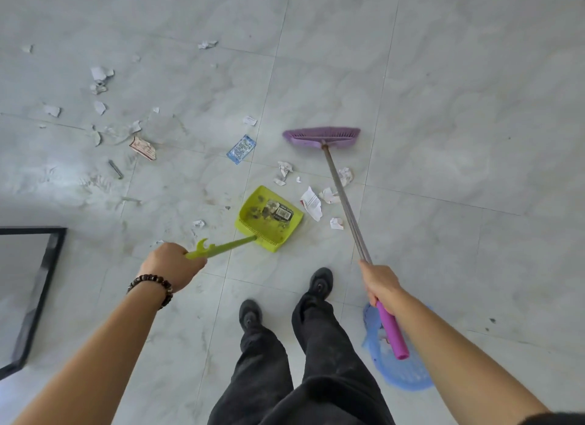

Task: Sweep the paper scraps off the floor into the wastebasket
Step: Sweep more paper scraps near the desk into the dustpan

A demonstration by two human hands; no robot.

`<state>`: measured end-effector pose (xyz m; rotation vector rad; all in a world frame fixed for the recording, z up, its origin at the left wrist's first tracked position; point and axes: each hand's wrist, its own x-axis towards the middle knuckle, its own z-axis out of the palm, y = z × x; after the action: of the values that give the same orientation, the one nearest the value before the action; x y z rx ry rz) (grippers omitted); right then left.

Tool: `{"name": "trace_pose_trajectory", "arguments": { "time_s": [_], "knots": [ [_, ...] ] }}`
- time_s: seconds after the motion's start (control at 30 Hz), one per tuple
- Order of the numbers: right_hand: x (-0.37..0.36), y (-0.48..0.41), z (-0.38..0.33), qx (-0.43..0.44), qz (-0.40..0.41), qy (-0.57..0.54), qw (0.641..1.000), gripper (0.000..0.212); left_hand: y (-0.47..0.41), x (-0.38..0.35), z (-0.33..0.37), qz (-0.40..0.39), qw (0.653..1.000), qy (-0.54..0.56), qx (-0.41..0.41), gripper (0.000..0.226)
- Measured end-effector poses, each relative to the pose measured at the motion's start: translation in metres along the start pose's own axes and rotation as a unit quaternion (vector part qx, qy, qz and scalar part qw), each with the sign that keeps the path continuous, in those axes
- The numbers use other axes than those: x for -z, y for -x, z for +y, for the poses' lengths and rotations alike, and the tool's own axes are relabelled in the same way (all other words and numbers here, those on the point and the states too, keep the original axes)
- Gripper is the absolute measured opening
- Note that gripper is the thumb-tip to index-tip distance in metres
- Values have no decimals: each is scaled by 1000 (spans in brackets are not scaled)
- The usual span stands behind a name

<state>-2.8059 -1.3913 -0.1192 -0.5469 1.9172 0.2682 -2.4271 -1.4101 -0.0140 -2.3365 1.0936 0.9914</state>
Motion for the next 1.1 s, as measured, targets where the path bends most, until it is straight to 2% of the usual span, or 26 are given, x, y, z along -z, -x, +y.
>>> {"name": "trace_pose_trajectory", "arguments": {
  "time_s": [0.13, 0.3, 0.47, 0.6, 0.67, 0.77, 1.03, 1.1],
  "knots": [
    [-2, 28, 0, 49, 35, 51, 997, 56, -2, -1, 0, 3, 1000, 13, -5, 40],
    [-30, 35, -79, 141, 35, 64, 987, 59, -3, -1, -9, 10, 1000, 12, 6, 40],
    [-48, 34, -166, 196, 5, 98, 976, 54, 0, -9, -3, 20, 1000, 23, 4, 42],
    [-51, 33, -184, 215, -4, 158, 964, 39, 5, -14, 9, 19, 999, 29, 2, 38],
    [-47, 33, -173, 206, 1, 213, 955, 33, 7, -15, 15, 19, 999, 29, -3, 35],
    [-29, 30, -123, 181, 13, 269, 946, 36, 11, -17, 19, 19, 999, 31, -7, 33],
    [29, 47, 25, 103, 41, 259, 959, 41, 10, -17, 13, 10, 997, 21, -72, 15],
    [29, 53, 51, 83, 64, 247, 963, 42, 10, -14, 9, -7, 996, 27, -83, 17]
  ]
}}
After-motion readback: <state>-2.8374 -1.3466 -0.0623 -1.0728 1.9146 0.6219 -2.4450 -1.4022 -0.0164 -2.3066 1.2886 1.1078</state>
